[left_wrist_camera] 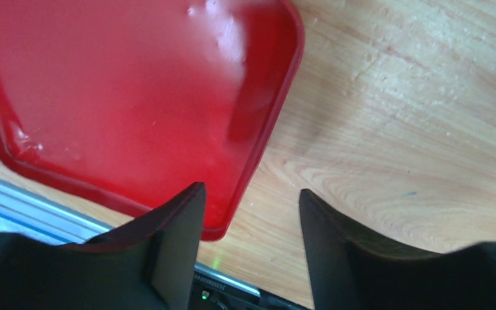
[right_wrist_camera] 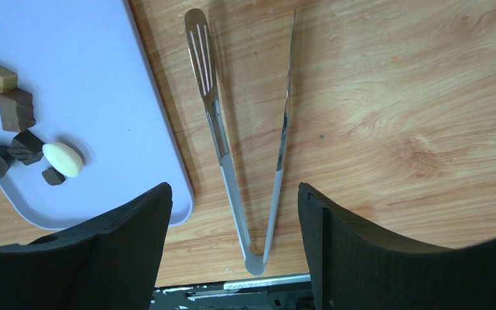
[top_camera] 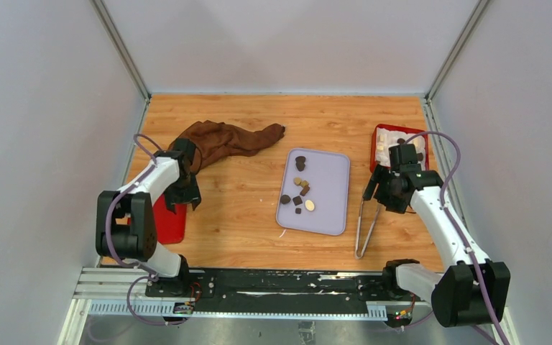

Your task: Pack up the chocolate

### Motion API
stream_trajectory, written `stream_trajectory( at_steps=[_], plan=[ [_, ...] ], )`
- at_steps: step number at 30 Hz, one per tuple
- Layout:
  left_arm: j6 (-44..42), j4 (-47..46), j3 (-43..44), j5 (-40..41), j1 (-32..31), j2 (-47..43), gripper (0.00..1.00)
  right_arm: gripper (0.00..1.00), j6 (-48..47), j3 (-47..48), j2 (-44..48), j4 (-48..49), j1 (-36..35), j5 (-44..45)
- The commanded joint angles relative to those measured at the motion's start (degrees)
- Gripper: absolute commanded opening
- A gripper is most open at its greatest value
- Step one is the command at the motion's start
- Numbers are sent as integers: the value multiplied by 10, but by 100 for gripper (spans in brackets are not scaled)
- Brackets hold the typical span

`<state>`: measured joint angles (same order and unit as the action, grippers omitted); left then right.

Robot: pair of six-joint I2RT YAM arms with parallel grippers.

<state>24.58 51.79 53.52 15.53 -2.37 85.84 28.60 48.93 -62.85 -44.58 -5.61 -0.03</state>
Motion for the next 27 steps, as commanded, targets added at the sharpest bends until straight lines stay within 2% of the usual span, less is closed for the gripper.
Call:
stream_trajectory(
  at_steps=[1,9,12,16,17,22,24,27],
  plan=[
    [4,-54,-8,-13,3,34,55,75,-7,8,12,-17,-8,-9],
    [4,-96,-26,-16,6,81,50,74,-1,2,24,-23,-7,-7],
    [0,-101,-22,-26,7,95,38,74,1,0,24,-23,-7,-7],
    [-4,-105,-15,-37,6,84,5,71,4,-2,22,-23,-7,-8],
    [-9,-102,-12,-40,6,74,0,71,6,-1,22,-23,-7,-8],
    [-33,-62,24,-68,6,12,0,70,4,14,18,-25,-8,-10],
    [-41,-47,45,-127,2,-21,0,70,-1,29,12,-26,-7,-15],
    [-35,-35,88,-176,-63,-74,0,71,-18,64,-6,-29,-6,-42]
  ],
)
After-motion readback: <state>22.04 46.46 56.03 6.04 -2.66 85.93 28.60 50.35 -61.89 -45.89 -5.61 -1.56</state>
